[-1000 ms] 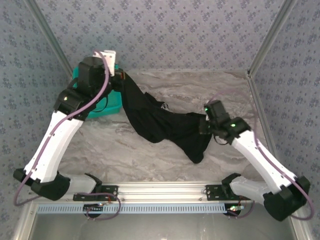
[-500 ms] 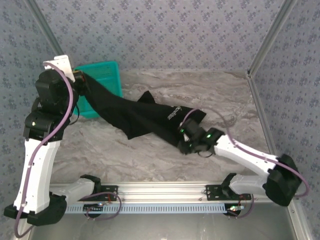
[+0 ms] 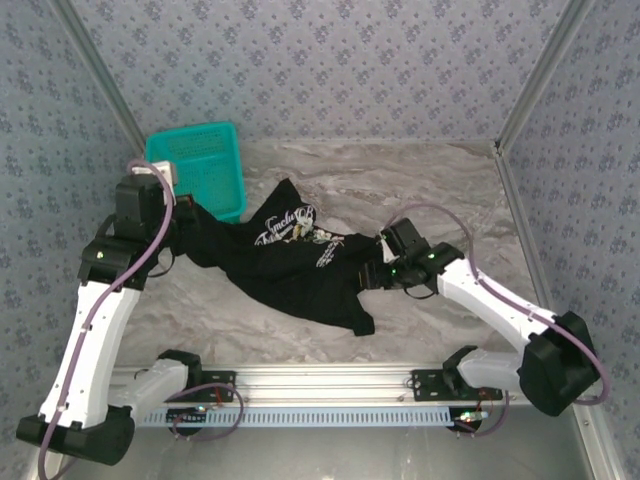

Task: Fold the inside-out t-shirt

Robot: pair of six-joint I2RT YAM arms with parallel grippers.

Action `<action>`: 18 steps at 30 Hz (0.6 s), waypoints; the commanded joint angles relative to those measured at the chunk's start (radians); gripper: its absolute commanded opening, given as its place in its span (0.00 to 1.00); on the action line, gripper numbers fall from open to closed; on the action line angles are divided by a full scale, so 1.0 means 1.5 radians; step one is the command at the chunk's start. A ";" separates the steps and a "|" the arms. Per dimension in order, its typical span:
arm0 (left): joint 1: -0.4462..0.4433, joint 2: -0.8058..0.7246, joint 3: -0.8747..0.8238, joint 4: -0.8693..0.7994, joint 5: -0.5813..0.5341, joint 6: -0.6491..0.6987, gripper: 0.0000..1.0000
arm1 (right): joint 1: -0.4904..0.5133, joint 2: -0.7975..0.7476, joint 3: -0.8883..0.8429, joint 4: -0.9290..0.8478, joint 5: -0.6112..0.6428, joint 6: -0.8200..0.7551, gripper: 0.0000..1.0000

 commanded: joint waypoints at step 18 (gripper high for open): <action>0.005 -0.024 -0.035 0.017 0.030 0.008 0.00 | 0.090 0.152 0.076 0.034 0.149 -0.015 0.12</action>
